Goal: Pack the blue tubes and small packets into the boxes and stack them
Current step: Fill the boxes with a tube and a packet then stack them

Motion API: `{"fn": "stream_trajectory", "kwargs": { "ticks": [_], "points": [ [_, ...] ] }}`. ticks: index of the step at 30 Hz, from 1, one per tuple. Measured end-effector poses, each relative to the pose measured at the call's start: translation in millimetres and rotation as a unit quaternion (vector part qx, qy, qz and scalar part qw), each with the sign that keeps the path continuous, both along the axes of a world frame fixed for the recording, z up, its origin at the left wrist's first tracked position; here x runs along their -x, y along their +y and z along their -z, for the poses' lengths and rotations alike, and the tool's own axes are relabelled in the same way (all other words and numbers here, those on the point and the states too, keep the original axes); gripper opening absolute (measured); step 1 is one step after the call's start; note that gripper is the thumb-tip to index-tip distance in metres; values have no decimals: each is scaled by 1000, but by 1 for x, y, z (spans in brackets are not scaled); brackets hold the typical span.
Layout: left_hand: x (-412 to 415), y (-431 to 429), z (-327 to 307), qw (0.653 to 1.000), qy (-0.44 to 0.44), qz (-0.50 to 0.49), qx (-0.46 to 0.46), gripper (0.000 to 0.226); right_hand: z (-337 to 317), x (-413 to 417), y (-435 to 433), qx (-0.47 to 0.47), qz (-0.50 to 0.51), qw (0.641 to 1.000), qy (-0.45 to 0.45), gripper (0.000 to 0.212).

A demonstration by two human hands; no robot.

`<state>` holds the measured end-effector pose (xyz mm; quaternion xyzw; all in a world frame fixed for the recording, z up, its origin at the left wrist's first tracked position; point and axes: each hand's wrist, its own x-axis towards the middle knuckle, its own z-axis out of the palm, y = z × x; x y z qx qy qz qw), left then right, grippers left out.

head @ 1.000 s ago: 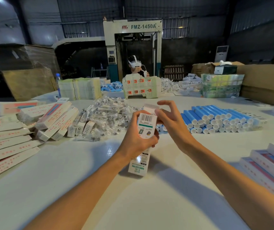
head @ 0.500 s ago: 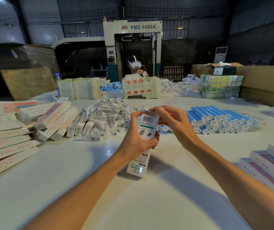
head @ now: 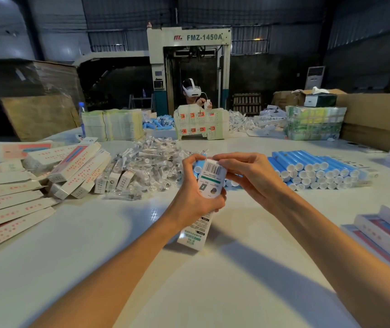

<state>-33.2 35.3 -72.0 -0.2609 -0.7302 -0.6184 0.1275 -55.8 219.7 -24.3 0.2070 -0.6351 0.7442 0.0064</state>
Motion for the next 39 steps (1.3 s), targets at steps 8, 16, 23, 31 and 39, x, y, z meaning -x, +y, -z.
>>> {"fn": "stream_trajectory", "kwargs": {
  "ticks": [8, 16, 23, 31, 39],
  "points": [
    [5, -3, 2, 1000, 10, -4, -7, 89, 2, -3, -3, -3, -79, 997, 5, 25],
    [14, -7, 8, 998, 3, -37, -45, 81, 26, -8, -27, -55, 53, 990, 115, 25],
    [14, -7, 9, 997, 6, -49, -56, 73, 28, -10, -32, -109, 88, 977, 159, 24],
    [12, -6, 10, 986, 21, -141, -88, 69, 55, -19, -50, -12, -23, 999, -20, 42],
    [18, -17, 19, 983, -58, -166, -51, 65, 72, -26, -68, 2, -111, 991, -75, 52]
  ]
}}
